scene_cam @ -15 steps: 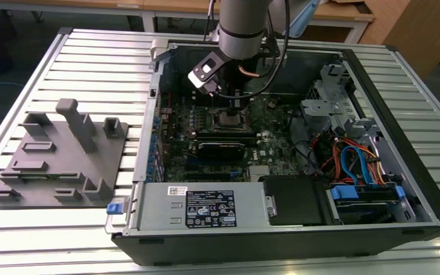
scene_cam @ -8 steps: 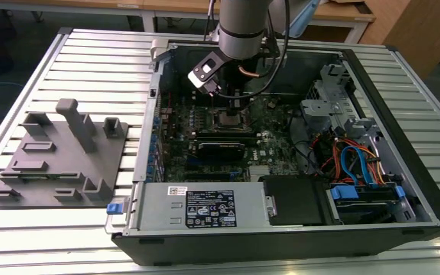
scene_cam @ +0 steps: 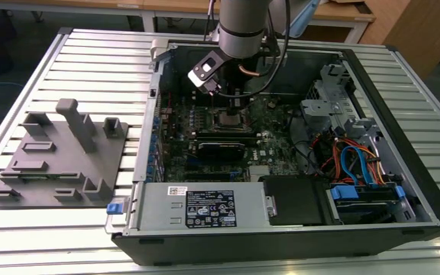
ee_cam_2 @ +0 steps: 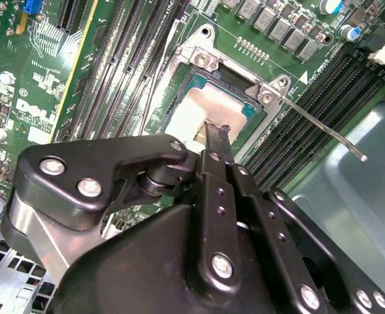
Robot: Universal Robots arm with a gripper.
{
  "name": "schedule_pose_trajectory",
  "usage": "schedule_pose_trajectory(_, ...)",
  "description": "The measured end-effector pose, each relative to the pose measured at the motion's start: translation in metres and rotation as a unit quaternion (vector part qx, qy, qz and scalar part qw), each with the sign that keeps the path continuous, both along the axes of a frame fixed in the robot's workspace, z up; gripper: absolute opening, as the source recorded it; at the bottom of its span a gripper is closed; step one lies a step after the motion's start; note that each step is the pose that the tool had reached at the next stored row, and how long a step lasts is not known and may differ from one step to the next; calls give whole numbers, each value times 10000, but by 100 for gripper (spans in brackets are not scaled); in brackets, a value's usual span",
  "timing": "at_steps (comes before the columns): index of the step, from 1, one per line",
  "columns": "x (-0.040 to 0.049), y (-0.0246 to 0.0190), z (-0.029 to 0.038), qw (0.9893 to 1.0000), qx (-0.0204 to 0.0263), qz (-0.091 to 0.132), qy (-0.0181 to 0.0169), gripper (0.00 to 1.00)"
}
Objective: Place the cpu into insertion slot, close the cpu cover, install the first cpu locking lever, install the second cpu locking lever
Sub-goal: 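Close the cpu cover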
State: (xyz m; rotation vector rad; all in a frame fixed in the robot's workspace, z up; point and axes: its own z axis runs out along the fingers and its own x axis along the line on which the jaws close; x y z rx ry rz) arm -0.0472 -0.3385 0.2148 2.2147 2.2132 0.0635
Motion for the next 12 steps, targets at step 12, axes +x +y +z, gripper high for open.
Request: schedule_pose_trajectory(12,0,0,176,10000,0,0,0,10)
